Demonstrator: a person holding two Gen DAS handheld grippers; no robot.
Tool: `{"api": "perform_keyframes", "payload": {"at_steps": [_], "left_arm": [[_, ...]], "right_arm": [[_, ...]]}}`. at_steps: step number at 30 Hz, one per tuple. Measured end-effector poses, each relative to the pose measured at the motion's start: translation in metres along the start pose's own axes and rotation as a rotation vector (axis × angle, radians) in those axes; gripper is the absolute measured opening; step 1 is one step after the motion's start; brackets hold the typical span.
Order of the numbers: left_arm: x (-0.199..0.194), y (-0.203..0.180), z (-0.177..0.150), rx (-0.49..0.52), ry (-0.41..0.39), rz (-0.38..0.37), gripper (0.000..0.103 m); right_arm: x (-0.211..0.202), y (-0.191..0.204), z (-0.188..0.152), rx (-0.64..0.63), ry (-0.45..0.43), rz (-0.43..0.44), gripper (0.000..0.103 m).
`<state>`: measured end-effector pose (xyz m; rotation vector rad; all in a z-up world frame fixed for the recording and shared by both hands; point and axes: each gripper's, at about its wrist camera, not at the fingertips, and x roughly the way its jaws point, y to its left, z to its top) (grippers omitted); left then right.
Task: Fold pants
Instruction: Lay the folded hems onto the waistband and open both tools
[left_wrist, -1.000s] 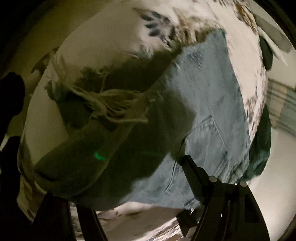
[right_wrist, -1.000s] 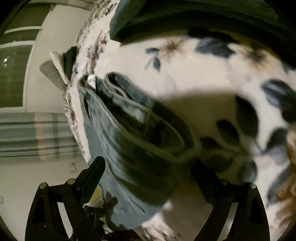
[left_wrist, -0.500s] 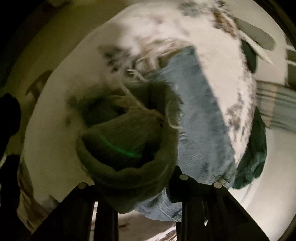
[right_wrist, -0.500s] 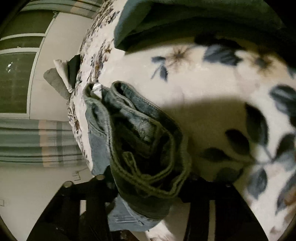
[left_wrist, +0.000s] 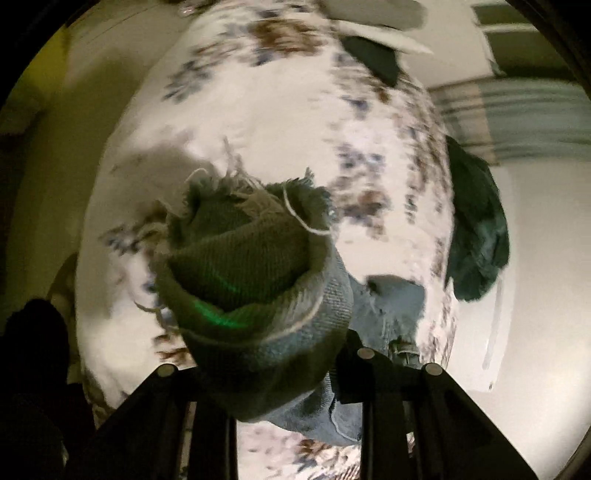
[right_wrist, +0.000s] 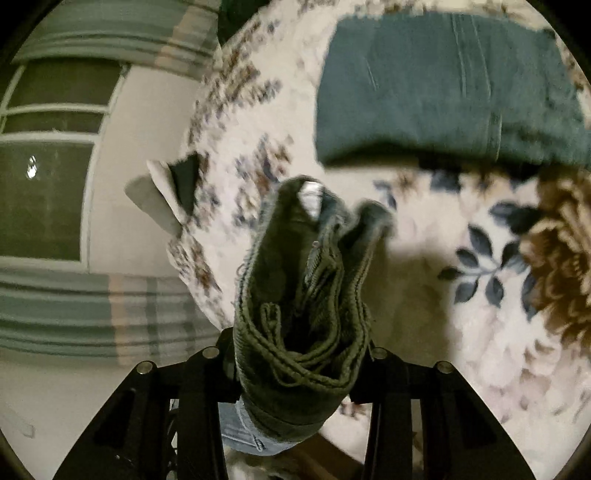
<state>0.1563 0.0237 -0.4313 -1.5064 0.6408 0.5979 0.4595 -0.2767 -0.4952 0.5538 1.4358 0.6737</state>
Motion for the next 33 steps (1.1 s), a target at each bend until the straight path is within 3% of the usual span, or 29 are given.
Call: {"api": "perform_keyframes", "payload": {"at_steps": [7, 11, 16, 19, 23, 27, 33], "left_arm": [[0.041, -0.138, 0.017, 0.191, 0.104, -0.129, 0.021], [0.1, -0.239, 0.013, 0.35, 0.18, -0.216, 0.021], [0.195, -0.321, -0.005, 0.509, 0.285, -0.298, 0.021], [0.255, -0.326, -0.02, 0.582, 0.356, -0.283, 0.022], [0.341, -0.282, -0.037, 0.678, 0.481, -0.142, 0.022], [0.363, -0.227, -0.028, 0.653, 0.506, -0.05, 0.022], [0.355, -0.216, -0.03, 0.703, 0.517, -0.07, 0.022]], "right_arm": [[-0.093, 0.027, 0.062, 0.072, -0.225, 0.023, 0.041], [-0.144, 0.021, 0.11, 0.146, -0.408, 0.034, 0.041], [-0.176, -0.014, 0.164, 0.225, -0.589, 0.027, 0.041], [-0.166, -0.062, 0.173, 0.292, -0.65, 0.004, 0.041], [-0.121, -0.14, 0.155, 0.437, -0.636, -0.042, 0.041], [-0.084, -0.175, 0.126, 0.505, -0.59, -0.065, 0.041], [-0.078, -0.176, 0.12, 0.516, -0.62, -0.053, 0.041]]}}
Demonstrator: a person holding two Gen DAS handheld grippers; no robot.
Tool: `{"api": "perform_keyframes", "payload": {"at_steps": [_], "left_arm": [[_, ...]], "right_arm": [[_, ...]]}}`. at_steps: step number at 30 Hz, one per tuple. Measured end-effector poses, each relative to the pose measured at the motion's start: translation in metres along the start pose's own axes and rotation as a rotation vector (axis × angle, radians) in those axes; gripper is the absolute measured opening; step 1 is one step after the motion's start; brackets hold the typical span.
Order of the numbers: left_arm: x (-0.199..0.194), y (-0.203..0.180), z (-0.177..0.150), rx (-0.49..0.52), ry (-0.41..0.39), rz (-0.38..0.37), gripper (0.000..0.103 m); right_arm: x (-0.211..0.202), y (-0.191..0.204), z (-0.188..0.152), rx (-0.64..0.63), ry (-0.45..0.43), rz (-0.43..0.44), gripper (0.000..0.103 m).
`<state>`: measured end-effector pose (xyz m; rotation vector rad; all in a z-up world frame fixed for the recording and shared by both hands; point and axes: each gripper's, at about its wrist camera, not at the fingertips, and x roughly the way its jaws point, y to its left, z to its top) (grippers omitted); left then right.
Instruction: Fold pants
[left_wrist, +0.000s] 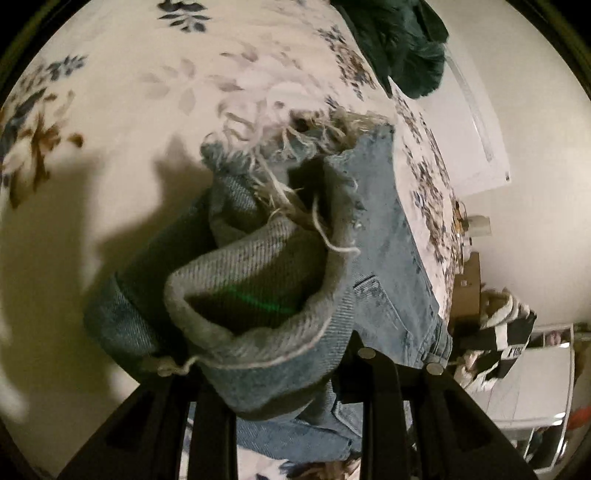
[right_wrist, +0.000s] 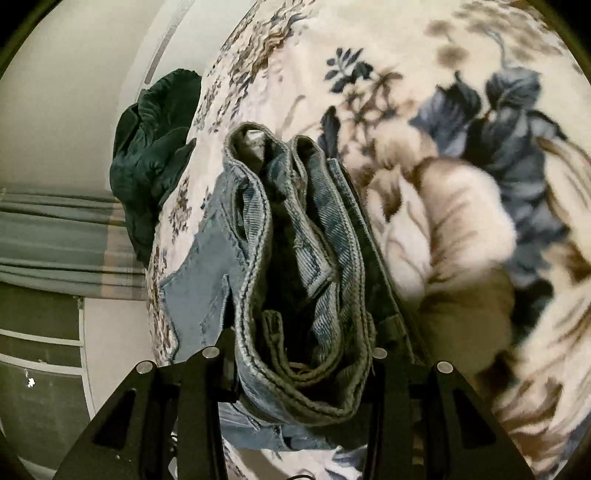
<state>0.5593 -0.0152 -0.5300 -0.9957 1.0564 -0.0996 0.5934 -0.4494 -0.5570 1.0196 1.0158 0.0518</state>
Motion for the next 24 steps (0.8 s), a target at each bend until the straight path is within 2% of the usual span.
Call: {"api": "perform_keyframes", "payload": {"at_steps": [4, 9, 12, 13, 18, 20, 22, 24], "left_arm": [[-0.017, -0.01, -0.005, 0.016, 0.009, -0.019, 0.022], [-0.011, -0.006, -0.013, 0.052, 0.038, 0.026, 0.023], [-0.013, 0.0, -0.013, 0.034, 0.059, 0.019, 0.027], [-0.014, -0.001, -0.012, 0.04, 0.063, 0.022, 0.03], [-0.029, -0.013, -0.009, 0.168, 0.031, 0.136, 0.049], [-0.033, -0.014, -0.005, 0.202, 0.018, 0.179, 0.072], [-0.039, -0.016, -0.003, 0.227, 0.001, 0.218, 0.076], [-0.046, -0.022, -0.002, 0.283, -0.015, 0.279, 0.076]], "right_arm": [[-0.015, 0.0, -0.009, -0.014, -0.017, 0.006, 0.041], [-0.012, -0.02, -0.011, -0.015, 0.023, -0.06, 0.042], [-0.013, -0.029, -0.012, 0.003, 0.051, -0.096, 0.053], [-0.014, -0.03, -0.011, 0.004, 0.052, -0.11, 0.057], [-0.032, -0.024, -0.02, -0.061, 0.035, -0.221, 0.064], [-0.039, -0.019, -0.026, -0.098, 0.023, -0.285, 0.065], [-0.048, -0.012, -0.033, -0.148, 0.01, -0.349, 0.066], [-0.055, 0.003, -0.043, -0.224, -0.011, -0.457, 0.068]]}}
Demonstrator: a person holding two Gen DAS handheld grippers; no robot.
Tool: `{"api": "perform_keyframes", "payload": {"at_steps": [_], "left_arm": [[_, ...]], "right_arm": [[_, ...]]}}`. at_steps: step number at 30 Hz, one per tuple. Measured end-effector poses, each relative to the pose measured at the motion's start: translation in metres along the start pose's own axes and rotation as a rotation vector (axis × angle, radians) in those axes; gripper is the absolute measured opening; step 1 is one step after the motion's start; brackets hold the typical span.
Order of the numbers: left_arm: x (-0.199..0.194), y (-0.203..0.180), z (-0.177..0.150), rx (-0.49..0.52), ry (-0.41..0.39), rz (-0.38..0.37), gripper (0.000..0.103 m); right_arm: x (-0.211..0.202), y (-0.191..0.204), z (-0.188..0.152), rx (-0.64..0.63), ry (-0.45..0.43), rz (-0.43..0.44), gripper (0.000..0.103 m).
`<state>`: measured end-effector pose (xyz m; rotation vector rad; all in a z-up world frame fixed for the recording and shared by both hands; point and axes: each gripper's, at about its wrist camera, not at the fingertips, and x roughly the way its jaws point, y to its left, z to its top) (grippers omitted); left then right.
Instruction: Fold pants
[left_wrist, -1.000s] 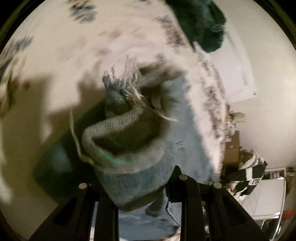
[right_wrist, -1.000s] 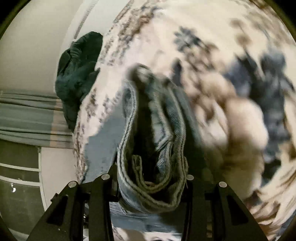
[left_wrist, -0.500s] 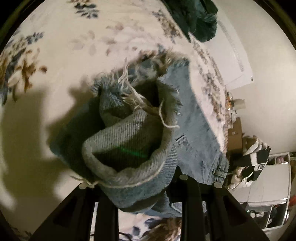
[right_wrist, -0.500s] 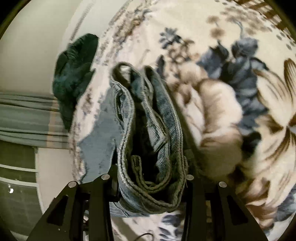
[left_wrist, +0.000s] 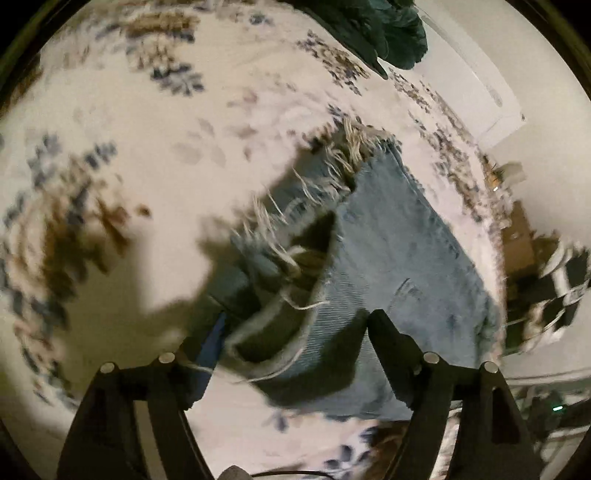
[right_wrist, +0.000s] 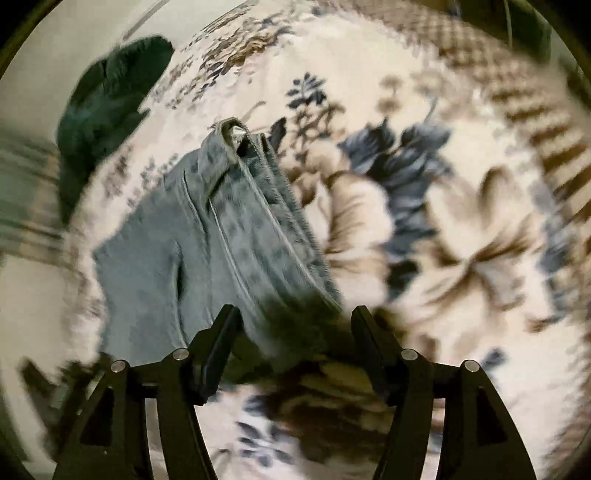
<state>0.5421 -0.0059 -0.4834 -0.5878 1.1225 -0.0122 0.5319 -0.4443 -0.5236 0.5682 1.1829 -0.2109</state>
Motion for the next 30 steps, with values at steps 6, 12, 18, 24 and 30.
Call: {"api": "perform_keyframes", "payload": {"at_steps": [6, 12, 18, 24, 30], "left_arm": [[-0.037, -0.027, -0.007, 0.246, -0.058, 0.145, 0.091], [-0.092, -0.065, -0.019, 0.423, -0.094, 0.199, 0.091], [-0.165, -0.092, -0.037, 0.507, -0.146, 0.233, 0.091], [-0.252, -0.107, -0.061, 0.511, -0.218, 0.231, 0.091], [-0.349, -0.116, -0.095, 0.526, -0.314, 0.218, 0.091]], "right_arm": [[-0.042, 0.044, -0.033, -0.206, -0.089, -0.258, 0.102], [-0.107, 0.078, -0.062, -0.27, -0.183, -0.339, 0.103], [-0.198, 0.101, -0.084, -0.278, -0.275, -0.334, 0.103], [-0.303, 0.119, -0.117, -0.318, -0.376, -0.288, 0.103], [-0.407, 0.129, -0.167, -0.362, -0.465, -0.231, 0.103]]}}
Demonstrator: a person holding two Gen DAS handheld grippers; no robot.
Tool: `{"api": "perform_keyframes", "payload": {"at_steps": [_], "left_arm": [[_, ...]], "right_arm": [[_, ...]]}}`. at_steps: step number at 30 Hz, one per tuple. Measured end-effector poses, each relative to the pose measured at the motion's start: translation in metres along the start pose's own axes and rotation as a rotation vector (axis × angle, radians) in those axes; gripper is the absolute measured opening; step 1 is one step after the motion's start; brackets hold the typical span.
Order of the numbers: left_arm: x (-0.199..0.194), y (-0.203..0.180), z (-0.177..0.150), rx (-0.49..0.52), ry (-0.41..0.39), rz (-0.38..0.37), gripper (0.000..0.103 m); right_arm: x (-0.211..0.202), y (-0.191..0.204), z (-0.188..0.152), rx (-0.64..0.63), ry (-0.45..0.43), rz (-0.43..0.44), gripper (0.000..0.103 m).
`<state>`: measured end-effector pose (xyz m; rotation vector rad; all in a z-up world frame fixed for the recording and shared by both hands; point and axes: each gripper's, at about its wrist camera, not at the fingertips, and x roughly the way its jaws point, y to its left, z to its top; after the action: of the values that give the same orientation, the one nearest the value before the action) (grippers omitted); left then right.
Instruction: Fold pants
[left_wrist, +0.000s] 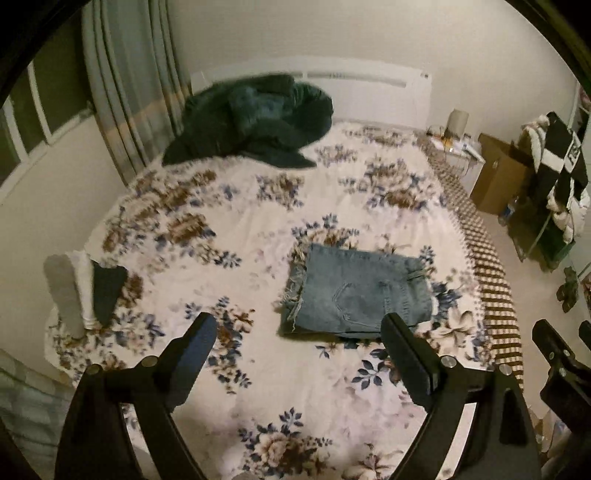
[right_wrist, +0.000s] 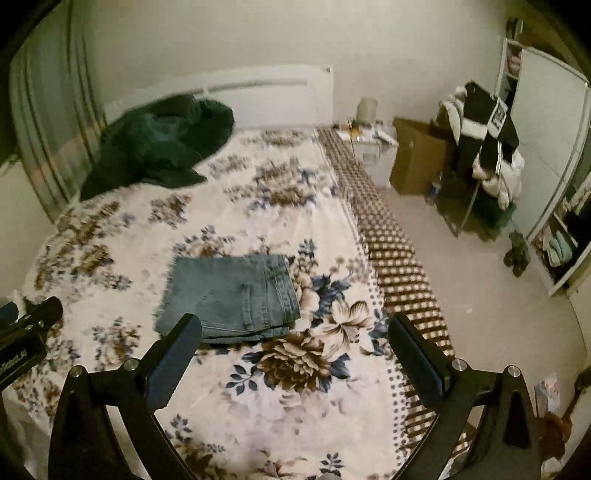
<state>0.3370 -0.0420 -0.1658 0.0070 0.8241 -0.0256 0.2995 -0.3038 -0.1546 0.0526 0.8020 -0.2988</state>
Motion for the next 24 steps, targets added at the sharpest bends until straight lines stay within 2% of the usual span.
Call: {"api": "perform_keyframes", "payload": {"at_steps": [5, 11, 17, 22, 24], "left_arm": [[-0.085, 0.004, -0.008, -0.012, -0.077, -0.005, 0.091], [-0.158, 0.008, -0.024, -0.021, -0.131, -0.027, 0.091], [-0.195, 0.017, -0.034, -0.026, -0.145, -0.049, 0.091], [-0.208, 0.026, -0.041, -0.022, -0.148, -0.065, 0.091], [-0.211, 0.03, -0.044, -0.023, -0.152, -0.066, 0.101]], "right_arm": [[-0.097, -0.009, -0.006, -0.009, -0.085, 0.039, 0.103], [-0.193, -0.016, -0.024, -0.042, -0.143, 0.042, 0.103], [-0.266, -0.023, -0.038, -0.038, -0.177, 0.035, 0.103], [-0.3, -0.019, -0.041, -0.029, -0.186, 0.029, 0.103], [-0.31, -0.016, -0.042, -0.025, -0.191, 0.03, 0.103]]}}
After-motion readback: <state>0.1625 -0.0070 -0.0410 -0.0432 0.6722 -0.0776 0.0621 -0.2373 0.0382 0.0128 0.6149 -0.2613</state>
